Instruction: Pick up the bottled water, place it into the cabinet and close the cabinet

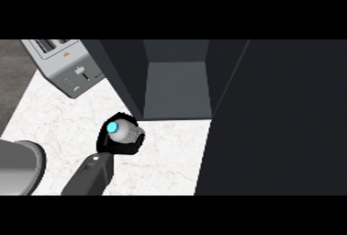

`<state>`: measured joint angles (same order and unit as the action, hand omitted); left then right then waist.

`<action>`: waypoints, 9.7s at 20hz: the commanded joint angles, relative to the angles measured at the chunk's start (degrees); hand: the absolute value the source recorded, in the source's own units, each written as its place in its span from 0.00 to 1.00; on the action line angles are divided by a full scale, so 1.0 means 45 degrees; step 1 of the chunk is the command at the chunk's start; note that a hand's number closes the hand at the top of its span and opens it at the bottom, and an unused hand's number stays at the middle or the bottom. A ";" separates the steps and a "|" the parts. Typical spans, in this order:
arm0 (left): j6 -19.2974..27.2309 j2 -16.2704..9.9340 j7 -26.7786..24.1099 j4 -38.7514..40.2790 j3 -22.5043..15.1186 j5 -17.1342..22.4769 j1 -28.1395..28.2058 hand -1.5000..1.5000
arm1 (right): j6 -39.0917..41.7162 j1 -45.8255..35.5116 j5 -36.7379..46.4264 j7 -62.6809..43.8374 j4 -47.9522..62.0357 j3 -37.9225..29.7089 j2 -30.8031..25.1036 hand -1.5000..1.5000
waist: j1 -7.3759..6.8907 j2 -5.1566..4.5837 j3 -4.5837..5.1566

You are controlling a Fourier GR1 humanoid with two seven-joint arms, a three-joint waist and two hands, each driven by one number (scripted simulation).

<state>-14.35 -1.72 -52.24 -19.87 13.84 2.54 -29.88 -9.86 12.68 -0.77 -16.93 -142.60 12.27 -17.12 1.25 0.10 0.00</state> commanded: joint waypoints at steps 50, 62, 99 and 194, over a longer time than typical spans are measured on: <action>0.6697 0.0323 0.2841 0.0719 -0.3578 0.4819 -0.4270 1.00 | 0.4395 -0.0260 -0.6570 0.1553 0.2548 -0.6242 -0.0561 0.00 | 0.1696 -0.0170 -0.0027; 0.6927 0.0327 0.1976 0.0806 -0.2982 0.5869 -0.3945 1.00 | 0.4900 -0.0366 -0.7483 0.1597 0.2905 -0.6776 -0.0850 0.00 | 0.2073 -0.0375 0.0036; 0.7289 -0.0592 0.0282 0.1329 -0.4033 0.4973 -0.4311 0.00 | 0.6024 -0.1069 -0.8525 0.1736 0.3923 -0.7364 -0.1612 0.00 | 0.2647 -0.0394 -0.0015; -0.0299 -0.8413 0.5204 -1.8157 -0.4016 0.8972 1.0826 0.00 | -0.6056 -1.3791 -0.4653 -0.2745 0.8185 0.6483 0.3786 1.00 | -0.1194 0.0017 0.0013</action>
<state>-16.78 -38.89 -29.94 -96.63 -5.20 42.29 15.50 -30.00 -40.85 -17.00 -29.77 -112.21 43.65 -1.37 -3.76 0.49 0.11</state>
